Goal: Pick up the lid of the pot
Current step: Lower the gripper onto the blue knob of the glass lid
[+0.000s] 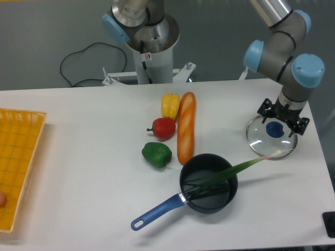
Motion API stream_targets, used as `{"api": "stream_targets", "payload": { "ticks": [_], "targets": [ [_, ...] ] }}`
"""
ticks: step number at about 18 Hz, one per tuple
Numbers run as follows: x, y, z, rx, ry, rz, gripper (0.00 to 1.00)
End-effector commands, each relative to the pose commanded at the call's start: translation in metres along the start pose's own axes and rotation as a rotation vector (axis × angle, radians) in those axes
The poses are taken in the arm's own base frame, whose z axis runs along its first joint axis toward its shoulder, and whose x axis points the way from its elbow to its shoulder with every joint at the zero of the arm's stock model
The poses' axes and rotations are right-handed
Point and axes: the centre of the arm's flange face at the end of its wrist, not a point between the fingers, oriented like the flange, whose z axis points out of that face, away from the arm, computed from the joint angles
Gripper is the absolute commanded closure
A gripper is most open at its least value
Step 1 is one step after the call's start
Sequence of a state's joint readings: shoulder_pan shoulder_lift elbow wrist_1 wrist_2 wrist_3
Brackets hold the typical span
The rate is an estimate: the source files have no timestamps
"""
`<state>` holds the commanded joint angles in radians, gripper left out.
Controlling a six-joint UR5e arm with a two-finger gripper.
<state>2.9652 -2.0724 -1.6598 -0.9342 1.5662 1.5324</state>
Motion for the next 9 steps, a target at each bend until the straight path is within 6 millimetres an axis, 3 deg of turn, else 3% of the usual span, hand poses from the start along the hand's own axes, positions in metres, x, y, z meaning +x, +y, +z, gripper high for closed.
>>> {"api": "stream_targets", "payload": {
  "ticks": [5,9],
  "targets": [
    [0.0002,-0.0019,0.0038,0.000,0.005,0.003,0.00],
    [0.0001,-0.0019,0.0057,0.000,0.008,0.003,0.07]
  ]
}}
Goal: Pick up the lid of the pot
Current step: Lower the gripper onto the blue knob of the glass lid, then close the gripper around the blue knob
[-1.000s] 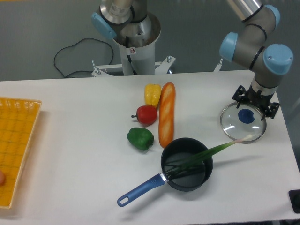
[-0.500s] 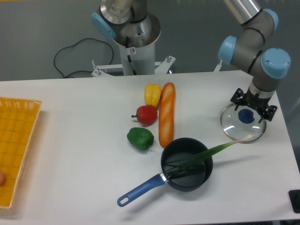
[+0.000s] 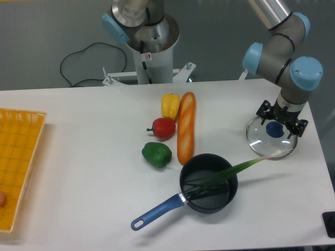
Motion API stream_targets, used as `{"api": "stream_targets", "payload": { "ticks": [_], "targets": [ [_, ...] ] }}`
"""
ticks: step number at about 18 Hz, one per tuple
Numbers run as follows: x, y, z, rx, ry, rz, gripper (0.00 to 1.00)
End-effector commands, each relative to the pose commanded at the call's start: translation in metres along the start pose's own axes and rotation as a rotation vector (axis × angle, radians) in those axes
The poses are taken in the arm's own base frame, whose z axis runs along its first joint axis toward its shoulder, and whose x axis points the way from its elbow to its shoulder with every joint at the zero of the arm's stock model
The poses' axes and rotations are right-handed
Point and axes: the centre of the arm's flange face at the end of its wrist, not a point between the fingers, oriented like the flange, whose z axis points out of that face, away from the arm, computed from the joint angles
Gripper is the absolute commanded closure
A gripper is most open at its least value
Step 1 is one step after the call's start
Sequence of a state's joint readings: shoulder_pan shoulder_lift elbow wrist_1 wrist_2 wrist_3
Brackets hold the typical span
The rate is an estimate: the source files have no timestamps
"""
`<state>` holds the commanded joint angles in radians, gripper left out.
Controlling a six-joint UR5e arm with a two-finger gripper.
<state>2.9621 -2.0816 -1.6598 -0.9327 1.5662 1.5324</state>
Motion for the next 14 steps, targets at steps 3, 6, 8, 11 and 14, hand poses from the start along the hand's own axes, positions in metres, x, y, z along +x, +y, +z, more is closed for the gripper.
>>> {"api": "stream_targets", "payload": {
  "ticks": [3,6,8,11,14],
  "targets": [
    [0.0005,0.0000,0.0006,0.000,0.002,0.002,0.14],
    [0.0007,0.0000,0.0008,0.000,0.003,0.002,0.19],
    [0.0005,0.0000,0.0006,0.000,0.002,0.002,0.26],
    [0.0005,0.0000,0.0006,0.000,0.002,0.002,0.33],
    [0.0015,0.0001,0.0019,0.000,0.005,0.002,0.39]
  ]
}}
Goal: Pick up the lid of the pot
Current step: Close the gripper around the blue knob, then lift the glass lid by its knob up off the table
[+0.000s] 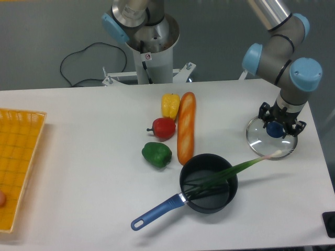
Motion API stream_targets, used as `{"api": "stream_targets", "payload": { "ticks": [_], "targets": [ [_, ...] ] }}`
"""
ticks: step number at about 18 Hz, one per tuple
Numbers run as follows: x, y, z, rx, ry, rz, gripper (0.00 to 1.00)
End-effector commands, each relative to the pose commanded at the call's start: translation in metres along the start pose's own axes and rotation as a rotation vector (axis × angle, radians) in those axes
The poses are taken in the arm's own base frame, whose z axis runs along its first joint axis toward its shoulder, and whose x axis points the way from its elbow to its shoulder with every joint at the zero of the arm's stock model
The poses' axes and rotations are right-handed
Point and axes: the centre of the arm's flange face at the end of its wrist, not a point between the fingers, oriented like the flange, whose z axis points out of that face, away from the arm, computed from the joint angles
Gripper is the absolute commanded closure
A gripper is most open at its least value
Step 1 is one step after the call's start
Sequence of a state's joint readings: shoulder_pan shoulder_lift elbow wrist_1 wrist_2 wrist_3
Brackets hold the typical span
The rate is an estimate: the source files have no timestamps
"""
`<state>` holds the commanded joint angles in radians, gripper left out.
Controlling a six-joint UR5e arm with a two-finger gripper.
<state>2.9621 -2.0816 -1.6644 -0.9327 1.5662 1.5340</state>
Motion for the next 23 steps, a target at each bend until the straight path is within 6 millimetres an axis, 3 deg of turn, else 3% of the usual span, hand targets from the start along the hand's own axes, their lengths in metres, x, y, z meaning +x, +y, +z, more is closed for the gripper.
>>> {"api": "stream_targets", "payload": {
  "ticks": [6,15,23],
  "targets": [
    [0.000,0.000,-0.001,0.000,0.000,0.002,0.55],
    [0.006,-0.001,-0.003,0.000,0.005,0.009,0.59],
    [0.012,0.000,-0.026,-0.005,-0.022,0.011,0.59]
  ]
}}
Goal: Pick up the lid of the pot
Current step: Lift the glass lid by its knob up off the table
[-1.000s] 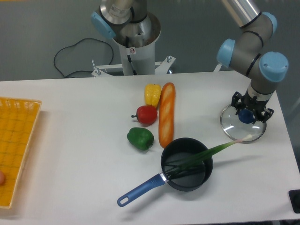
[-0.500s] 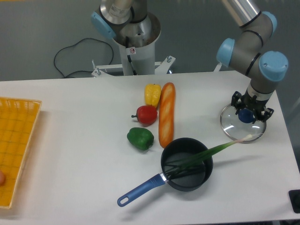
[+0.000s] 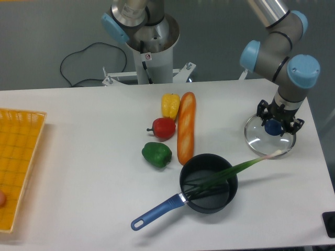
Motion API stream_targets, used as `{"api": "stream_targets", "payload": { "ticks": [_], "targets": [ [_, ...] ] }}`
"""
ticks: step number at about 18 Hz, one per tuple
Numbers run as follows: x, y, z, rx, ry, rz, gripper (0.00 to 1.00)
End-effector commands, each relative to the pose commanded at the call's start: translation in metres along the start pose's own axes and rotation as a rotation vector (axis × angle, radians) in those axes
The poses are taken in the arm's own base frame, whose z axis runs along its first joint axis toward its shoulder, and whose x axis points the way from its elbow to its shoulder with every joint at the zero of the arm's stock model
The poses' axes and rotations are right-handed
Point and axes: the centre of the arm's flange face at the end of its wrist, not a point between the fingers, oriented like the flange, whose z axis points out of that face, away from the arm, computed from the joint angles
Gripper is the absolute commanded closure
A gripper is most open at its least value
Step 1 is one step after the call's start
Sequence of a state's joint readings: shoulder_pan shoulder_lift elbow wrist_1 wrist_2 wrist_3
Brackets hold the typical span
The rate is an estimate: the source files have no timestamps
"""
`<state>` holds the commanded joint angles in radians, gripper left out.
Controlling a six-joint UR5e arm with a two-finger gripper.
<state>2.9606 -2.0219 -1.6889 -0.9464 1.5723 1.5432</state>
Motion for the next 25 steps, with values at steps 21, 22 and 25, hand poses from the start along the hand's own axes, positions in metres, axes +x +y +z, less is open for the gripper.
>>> {"api": "stream_targets", "payload": {
  "ticks": [21,22,25],
  "targets": [
    [0.009,-0.014,-0.083,-0.024,0.071,0.029,0.59],
    [0.009,-0.014,-0.086,-0.024,0.069,0.027,0.59],
    [0.007,-0.015,-0.091,-0.024,0.068,0.029,0.59]
  ]
}}
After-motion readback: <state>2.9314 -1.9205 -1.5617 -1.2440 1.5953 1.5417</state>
